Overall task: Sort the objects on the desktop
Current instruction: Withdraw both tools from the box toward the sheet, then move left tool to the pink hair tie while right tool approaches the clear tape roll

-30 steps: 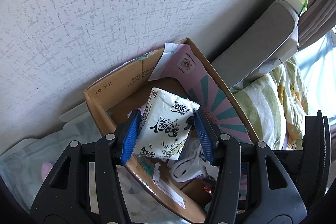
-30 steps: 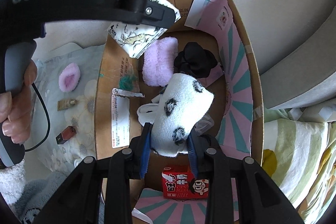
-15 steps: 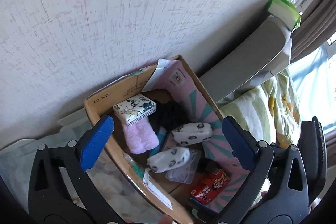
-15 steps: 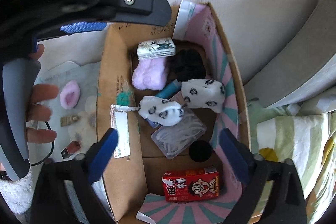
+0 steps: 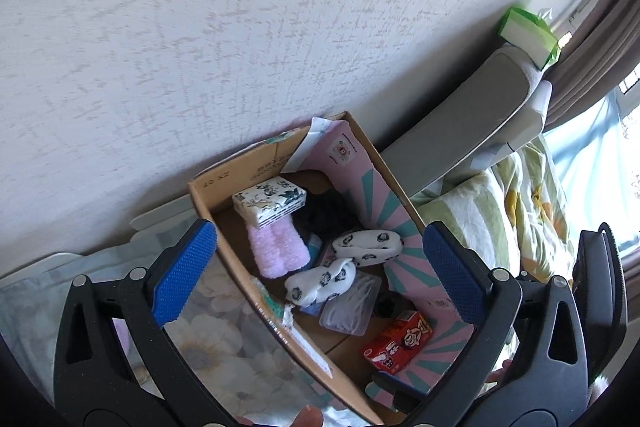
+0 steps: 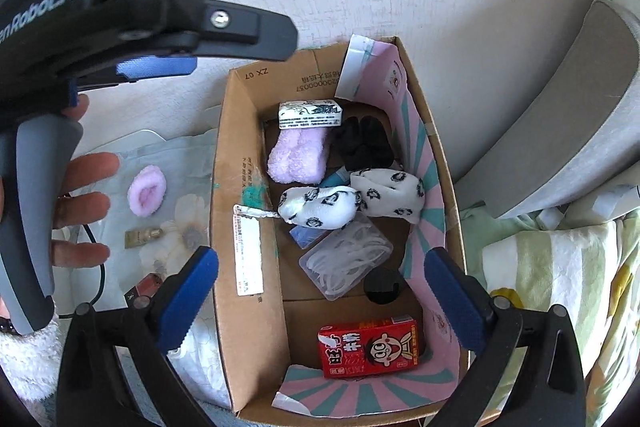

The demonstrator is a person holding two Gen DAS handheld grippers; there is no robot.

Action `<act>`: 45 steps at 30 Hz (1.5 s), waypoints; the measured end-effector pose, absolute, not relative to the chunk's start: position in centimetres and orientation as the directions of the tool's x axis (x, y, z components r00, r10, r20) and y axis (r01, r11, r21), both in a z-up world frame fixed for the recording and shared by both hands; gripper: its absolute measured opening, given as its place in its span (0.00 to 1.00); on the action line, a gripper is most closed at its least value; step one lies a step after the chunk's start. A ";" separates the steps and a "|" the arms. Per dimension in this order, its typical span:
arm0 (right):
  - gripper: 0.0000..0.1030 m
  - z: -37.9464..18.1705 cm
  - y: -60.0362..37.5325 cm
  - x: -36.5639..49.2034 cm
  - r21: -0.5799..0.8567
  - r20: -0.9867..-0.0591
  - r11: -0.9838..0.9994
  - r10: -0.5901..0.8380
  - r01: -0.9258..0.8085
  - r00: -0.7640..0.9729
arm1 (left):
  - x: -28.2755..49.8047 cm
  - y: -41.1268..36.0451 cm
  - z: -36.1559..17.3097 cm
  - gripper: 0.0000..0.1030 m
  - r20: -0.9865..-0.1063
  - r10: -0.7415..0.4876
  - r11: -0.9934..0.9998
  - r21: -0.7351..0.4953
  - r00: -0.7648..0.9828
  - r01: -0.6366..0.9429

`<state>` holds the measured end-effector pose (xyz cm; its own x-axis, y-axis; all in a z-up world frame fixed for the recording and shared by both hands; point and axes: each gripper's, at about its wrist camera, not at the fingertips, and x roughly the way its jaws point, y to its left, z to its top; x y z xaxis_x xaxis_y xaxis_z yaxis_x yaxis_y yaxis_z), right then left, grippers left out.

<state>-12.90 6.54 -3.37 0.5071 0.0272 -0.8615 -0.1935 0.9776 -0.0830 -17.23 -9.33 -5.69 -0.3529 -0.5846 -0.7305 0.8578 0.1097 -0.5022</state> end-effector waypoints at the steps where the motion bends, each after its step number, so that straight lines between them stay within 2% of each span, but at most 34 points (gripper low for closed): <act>1: 1.00 -3.3 6.7 -13.0 -0.084 -0.861 0.977 0.029 -0.197 0.508 | -17.0 -9.1 -5.6 1.00 -0.727 -0.588 0.109 -0.504 -0.353 0.856; 10: 1.00 -2.9 9.1 -14.4 -0.137 -0.845 0.950 0.036 -0.280 0.534 | -14.5 -6.3 -5.3 1.00 -0.697 -0.611 0.131 -0.557 -0.376 0.820; 30: 1.00 -1.9 14.9 -17.3 -0.191 -0.799 0.872 0.128 -0.451 0.587 | -8.4 1.3 -6.1 1.00 -0.683 -0.671 0.239 -0.569 -0.289 0.787; 38: 1.00 -2.4 17.6 -18.1 -0.206 -0.802 0.820 0.172 -0.534 0.572 | -5.6 4.3 -8.5 1.00 -0.692 -0.672 0.317 -0.589 -0.262 0.743; 45: 1.00 -2.9 19.7 -18.8 -0.213 -0.807 0.776 0.203 -0.594 0.555 | -3.6 6.7 -9.9 1.00 -0.726 -0.654 0.376 -0.554 -0.211 0.742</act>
<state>-18.84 19.72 -2.86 0.5546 0.2028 -0.8071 -0.5939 0.7758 -0.2132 -3.62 6.72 -9.87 -0.2115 -0.6538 -0.7265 0.7424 0.3760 -0.5545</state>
